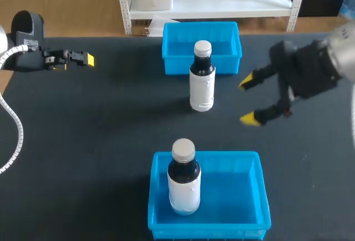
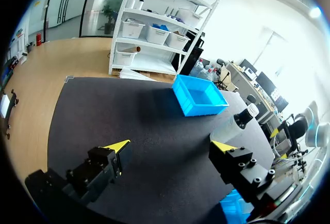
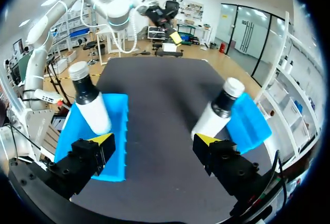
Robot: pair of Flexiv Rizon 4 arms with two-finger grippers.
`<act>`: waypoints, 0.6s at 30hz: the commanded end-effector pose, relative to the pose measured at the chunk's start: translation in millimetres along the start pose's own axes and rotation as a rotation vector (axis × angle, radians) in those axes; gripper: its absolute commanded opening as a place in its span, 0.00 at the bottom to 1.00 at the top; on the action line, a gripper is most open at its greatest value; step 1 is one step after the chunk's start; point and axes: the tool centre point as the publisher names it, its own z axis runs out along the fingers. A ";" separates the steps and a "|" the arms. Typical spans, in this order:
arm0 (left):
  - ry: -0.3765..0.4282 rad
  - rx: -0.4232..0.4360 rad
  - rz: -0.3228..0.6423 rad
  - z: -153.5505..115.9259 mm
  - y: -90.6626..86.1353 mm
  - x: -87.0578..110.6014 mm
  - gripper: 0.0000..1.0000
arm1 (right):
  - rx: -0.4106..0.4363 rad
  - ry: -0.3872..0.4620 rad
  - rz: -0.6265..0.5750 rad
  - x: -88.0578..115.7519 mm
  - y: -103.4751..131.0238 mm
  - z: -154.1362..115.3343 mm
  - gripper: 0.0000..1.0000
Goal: Pick up the bottle, and place it in the far bin if it is heavy, or in the near bin if it is light.
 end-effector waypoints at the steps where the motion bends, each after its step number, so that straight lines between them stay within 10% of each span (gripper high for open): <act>1: 0.000 0.000 0.000 0.0 0.0 0.0 1.00 | -0.015 -0.022 0.008 6.8 -44.8 1.4 1.00; 18: 0.000 0.000 0.000 0.0 0.0 0.0 1.00 | -0.058 -0.095 -0.011 -5.6 -148.6 38.6 1.00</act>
